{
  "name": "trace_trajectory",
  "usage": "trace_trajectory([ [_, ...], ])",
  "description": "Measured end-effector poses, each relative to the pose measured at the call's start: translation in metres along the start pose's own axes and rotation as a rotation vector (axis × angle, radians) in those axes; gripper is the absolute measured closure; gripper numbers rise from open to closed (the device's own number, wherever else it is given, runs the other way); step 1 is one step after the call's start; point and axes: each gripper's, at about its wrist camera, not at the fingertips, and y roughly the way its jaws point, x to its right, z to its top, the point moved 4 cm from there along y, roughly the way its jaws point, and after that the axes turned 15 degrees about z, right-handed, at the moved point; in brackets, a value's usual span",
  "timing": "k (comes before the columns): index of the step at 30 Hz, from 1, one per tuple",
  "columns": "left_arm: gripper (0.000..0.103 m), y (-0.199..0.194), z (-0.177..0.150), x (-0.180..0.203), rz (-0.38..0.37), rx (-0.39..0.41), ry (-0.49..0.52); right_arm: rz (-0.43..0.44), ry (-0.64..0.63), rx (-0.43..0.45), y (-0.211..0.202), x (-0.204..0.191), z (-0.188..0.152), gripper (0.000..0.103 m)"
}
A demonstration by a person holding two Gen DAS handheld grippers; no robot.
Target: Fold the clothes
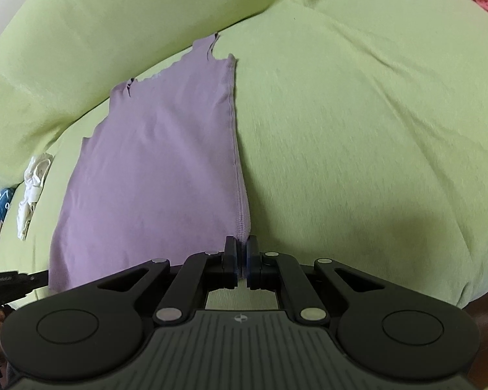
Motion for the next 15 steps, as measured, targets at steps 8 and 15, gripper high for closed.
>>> trace_trajectory([
  [8,0.075,0.012,0.008,0.016,-0.049,-0.025,-0.032,0.003,0.031,-0.007,0.005,0.009,0.001,0.098],
  [15,0.103,0.017,0.007,0.021,0.027,-0.016,-0.002,0.008,0.042,-0.023,0.013,0.013,-0.002,0.096],
])
